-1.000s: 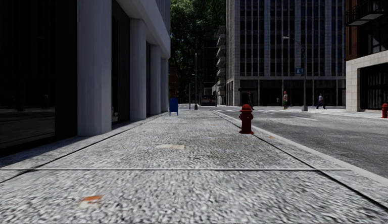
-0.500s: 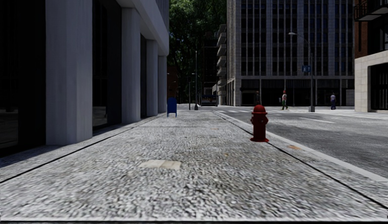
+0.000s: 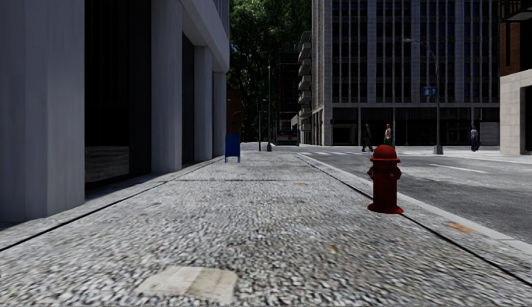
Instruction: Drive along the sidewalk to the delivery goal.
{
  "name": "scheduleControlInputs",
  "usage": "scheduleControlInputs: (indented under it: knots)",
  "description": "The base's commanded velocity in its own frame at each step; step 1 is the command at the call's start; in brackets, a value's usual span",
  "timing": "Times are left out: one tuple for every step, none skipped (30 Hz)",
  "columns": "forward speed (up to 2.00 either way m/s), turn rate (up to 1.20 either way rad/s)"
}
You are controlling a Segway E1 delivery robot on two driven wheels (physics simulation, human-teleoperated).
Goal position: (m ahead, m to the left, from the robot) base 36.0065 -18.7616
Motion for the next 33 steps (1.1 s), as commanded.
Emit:
scheduleControlInputs:
  knots:
    - [2.0, 0.0]
    - [2.0, 0.0]
    - [2.0, 0.0]
    - [2.0, 0.0]
    - [2.0, 0.0]
    - [2.0, 0.0]
    - [2.0, 0.0]
    - [2.0, 0.0]
    - [2.0, 0.0]
    - [2.0, 0.0]
    - [2.0, 0.0]
    - [2.0, 0.0]
    - [2.0, 0.0]
    - [2.0, 0.0]
    - [2.0, 0.0]
    - [2.0, 0.0]
    - [2.0, 0.0]
    - [2.0, 0.0]
    - [2.0, 0.0]
    - [2.0, 0.0]
    - [2.0, 0.0]
    - [2.0, 0.0]
    - [2.0, 0.0]
    - [2.0, 0.0]
    - [2.0, 0.0]
    - [2.0, 0.0]
    - [2.0, 0.0]
    - [2.0, 0.0]
    - [2.0, 0.0]
    - [2.0, 0.0]
    - [2.0, 0.0]
    - [2.0, 0.0]
    - [2.0, 0.0]
